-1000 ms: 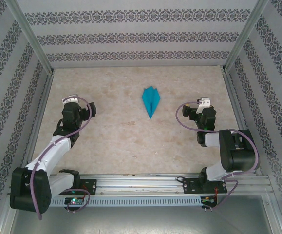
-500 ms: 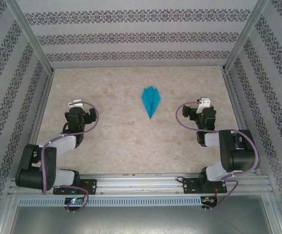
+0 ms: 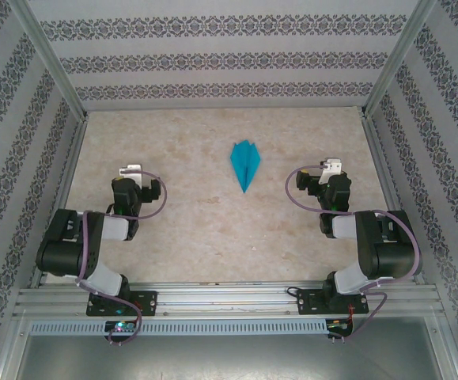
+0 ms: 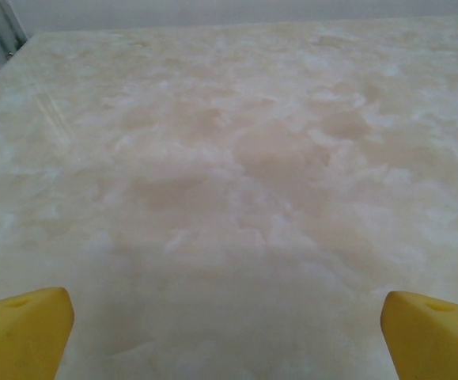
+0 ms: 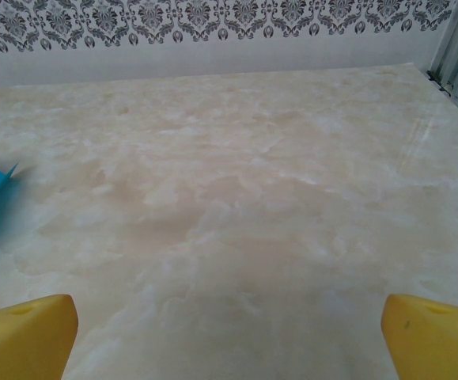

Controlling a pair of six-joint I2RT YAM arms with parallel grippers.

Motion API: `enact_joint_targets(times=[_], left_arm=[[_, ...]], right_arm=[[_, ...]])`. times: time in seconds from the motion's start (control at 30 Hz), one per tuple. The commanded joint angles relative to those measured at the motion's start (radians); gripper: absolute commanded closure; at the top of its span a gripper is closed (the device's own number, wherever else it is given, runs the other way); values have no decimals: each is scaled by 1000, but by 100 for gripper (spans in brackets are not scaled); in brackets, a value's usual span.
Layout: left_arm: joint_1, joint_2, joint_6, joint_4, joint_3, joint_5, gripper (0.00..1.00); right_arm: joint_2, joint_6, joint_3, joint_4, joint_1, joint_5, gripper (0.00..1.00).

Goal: Fold a paper plane with a square sheet of paper (fold left side to right side)

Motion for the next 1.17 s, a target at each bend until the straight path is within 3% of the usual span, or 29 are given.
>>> enact_joint_targets(times=[0.0,0.17,0.27,0.3,1.13], left_arm=[[13,27,36,219,-61,65,0],[14,31,42,254,-76,80,0],[27,27,17,76,19,46,0],[48,16,0,18,33,85,0],[57,26,3,54,26,111,0]], right_arm=[[1,-19,7,8,5,14,2],[1,-19,7,8,5,14,2],[1,-19,7,8,6,14,2],[1,-19,7,7,5,14,2],[0,-24,10,1,8,14,2]])
